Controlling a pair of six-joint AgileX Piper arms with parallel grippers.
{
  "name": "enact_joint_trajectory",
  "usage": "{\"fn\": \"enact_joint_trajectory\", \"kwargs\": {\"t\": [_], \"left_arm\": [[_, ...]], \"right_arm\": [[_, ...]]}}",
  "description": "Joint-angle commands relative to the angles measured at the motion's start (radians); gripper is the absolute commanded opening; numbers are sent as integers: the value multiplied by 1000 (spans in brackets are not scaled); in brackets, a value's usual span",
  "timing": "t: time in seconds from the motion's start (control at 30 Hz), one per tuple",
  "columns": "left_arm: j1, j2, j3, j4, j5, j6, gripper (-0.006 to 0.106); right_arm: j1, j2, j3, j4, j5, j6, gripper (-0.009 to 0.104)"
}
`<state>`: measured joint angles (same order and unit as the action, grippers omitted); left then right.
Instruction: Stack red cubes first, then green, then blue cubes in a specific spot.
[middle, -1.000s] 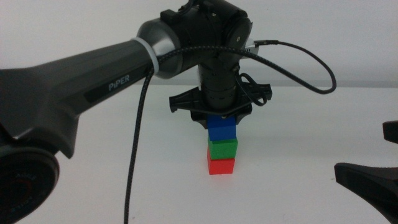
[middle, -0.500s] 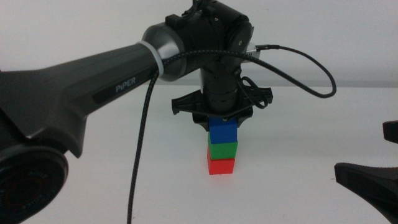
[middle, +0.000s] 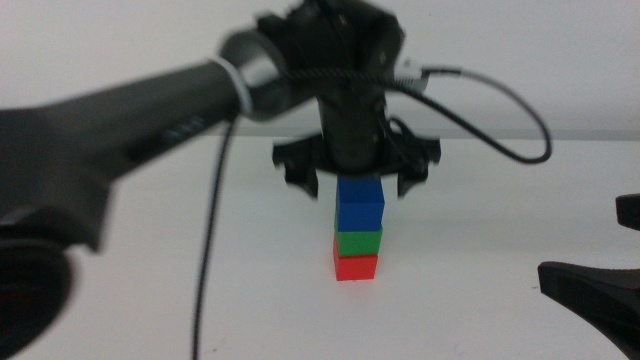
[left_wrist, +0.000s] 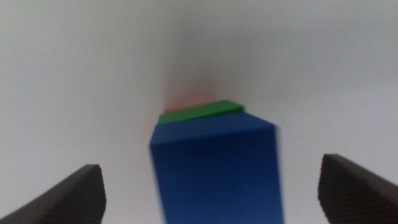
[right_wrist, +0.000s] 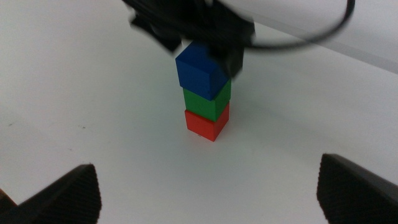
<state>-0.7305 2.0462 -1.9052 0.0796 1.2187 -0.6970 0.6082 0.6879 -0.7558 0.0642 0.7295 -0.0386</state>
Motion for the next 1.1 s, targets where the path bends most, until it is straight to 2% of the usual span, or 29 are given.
{"fn": "enact_joint_trajectory", "kwargs": {"t": [0.0, 0.13, 0.17, 0.3, 0.5, 0.57, 0.6, 0.73, 0.9, 1.07], "left_arm": [[-6, -121, -4, 39, 95, 127, 94], [-6, -311, 16, 76, 97, 614, 94], [-6, -353, 40, 76, 97, 659, 94], [3, -568, 217, 128, 98, 664, 94], [88, -932, 539, 147, 48, 588, 94], [162, -1043, 649, 94, -78, 593, 94], [216, -1108, 707, 40, -151, 614, 94], [429, -1343, 901, -80, -345, 784, 94], [634, -1531, 1049, -177, -406, 786, 94], [727, -1672, 1085, -260, -381, 786, 94]], "right_arm": [[-5, -4, 3, -5, -14, -3, 93], [-5, -4, 3, -5, -14, -3, 93], [-5, -4, 3, -5, -14, -3, 93], [-5, -4, 3, -5, -14, -3, 93], [-5, -4, 3, -5, -14, -3, 93], [-5, -4, 3, -5, -14, -3, 93], [-5, -4, 3, -5, -14, -3, 93], [-5, -4, 3, 1, -14, -3, 93], [-5, -4, 3, 1, -14, -3, 93], [-5, -4, 3, 1, -14, -3, 93]]}}
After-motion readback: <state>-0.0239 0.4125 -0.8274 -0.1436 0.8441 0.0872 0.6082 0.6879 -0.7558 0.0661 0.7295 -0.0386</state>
